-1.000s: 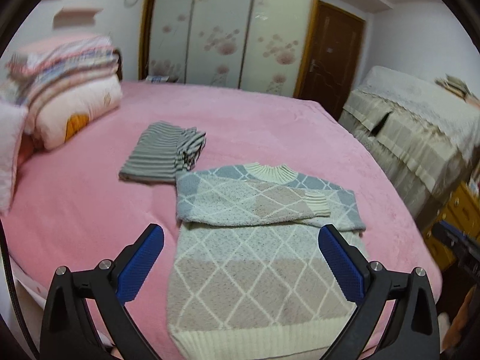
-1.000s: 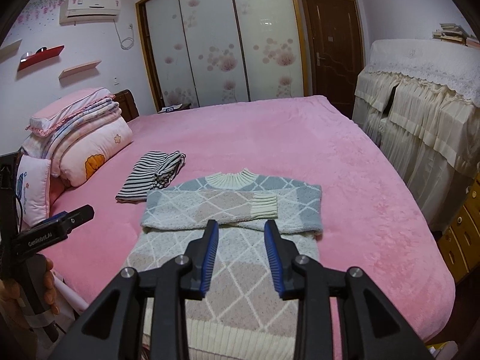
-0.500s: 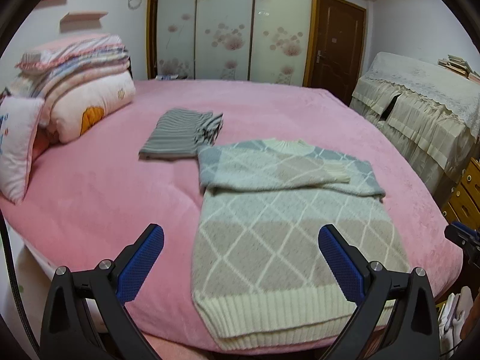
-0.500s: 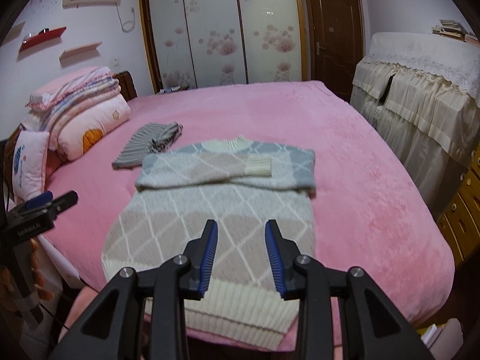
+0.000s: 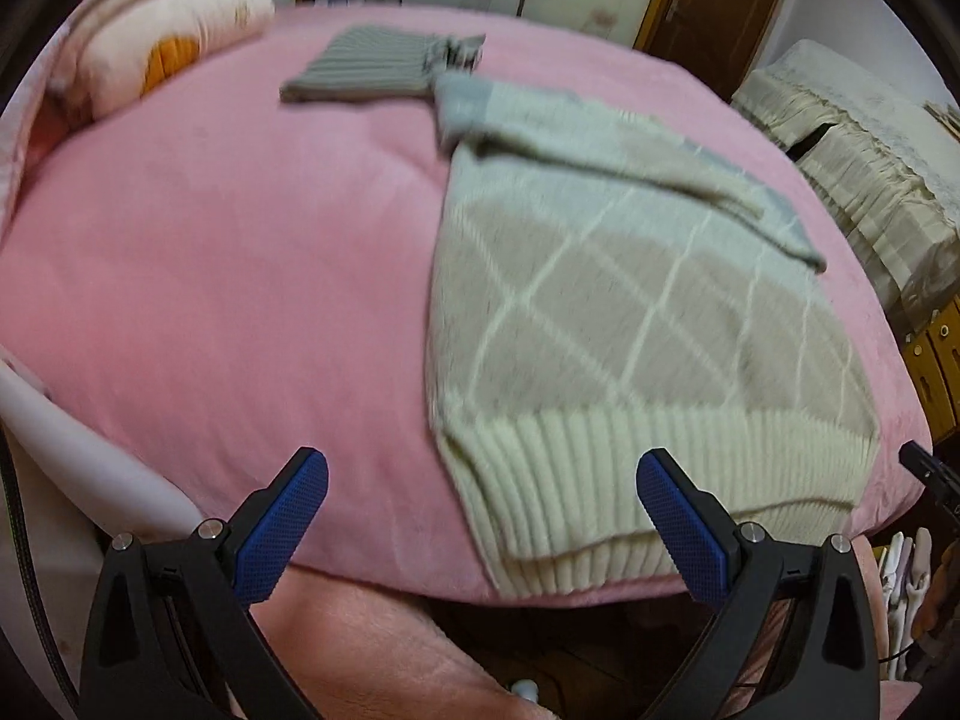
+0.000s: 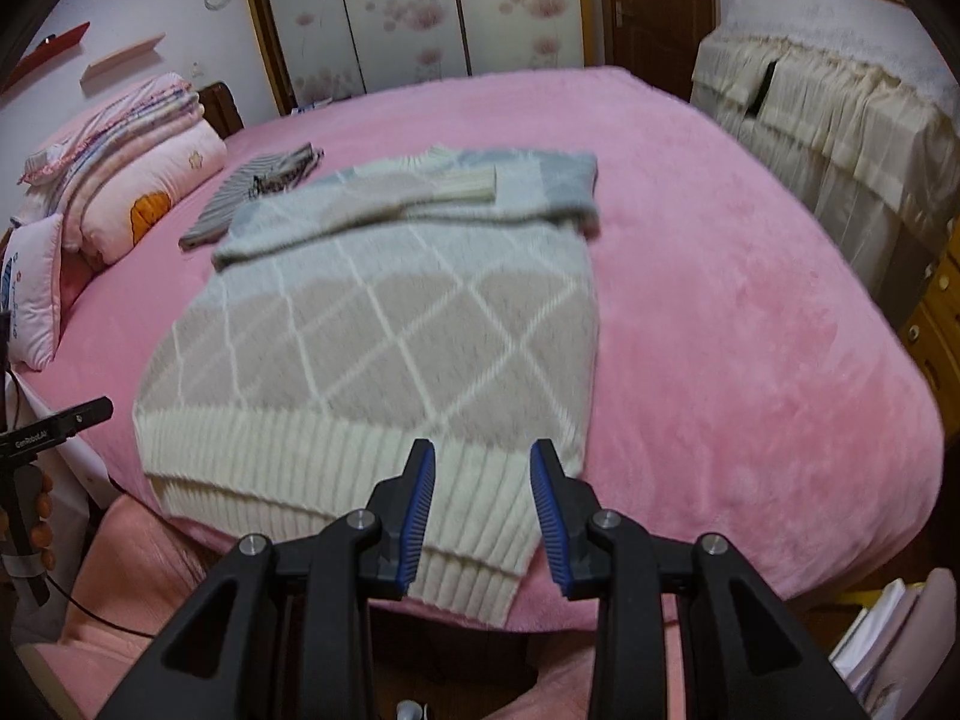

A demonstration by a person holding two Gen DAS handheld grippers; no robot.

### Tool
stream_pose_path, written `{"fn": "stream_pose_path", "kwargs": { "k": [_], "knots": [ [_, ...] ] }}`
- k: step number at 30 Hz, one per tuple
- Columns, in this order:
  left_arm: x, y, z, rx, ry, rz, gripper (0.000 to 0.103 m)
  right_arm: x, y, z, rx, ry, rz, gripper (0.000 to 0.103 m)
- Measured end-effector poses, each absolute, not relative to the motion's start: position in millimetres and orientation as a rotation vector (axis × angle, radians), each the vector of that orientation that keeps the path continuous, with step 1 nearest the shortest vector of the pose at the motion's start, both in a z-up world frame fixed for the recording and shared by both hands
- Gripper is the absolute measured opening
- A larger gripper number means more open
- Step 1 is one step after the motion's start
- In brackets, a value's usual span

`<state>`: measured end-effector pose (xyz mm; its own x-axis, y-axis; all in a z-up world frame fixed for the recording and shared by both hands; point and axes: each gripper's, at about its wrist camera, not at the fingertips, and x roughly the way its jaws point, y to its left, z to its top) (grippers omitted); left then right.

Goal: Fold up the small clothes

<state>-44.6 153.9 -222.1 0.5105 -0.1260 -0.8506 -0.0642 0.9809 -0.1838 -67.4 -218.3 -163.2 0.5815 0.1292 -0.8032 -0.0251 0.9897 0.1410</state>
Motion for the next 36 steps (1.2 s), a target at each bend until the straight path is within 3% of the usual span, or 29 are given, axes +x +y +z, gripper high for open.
{"fn": "stream_pose_path", "kwargs": {
  "k": [18, 23, 28, 36],
  "knots": [
    [-42, 153, -288, -0.415, 1.111, -0.088, 0.102, -63, -250, -235, 0.377, 1.085, 0.100, 0.036],
    [-48, 161, -290, -0.474, 1.095, -0.118, 0.094, -61, -250, -246, 0.439, 1.090, 0.136, 0.036],
    [-51, 161, -289, -0.500, 1.092, -0.162, 0.076, -61, -246, -246, 0.438, 1.083, 0.175, 0.035],
    [-50, 167, -291, -0.576, 1.086, -0.184, 0.073, -59, -241, -246, 0.459, 1.077, 0.217, 0.034]
  ]
}}
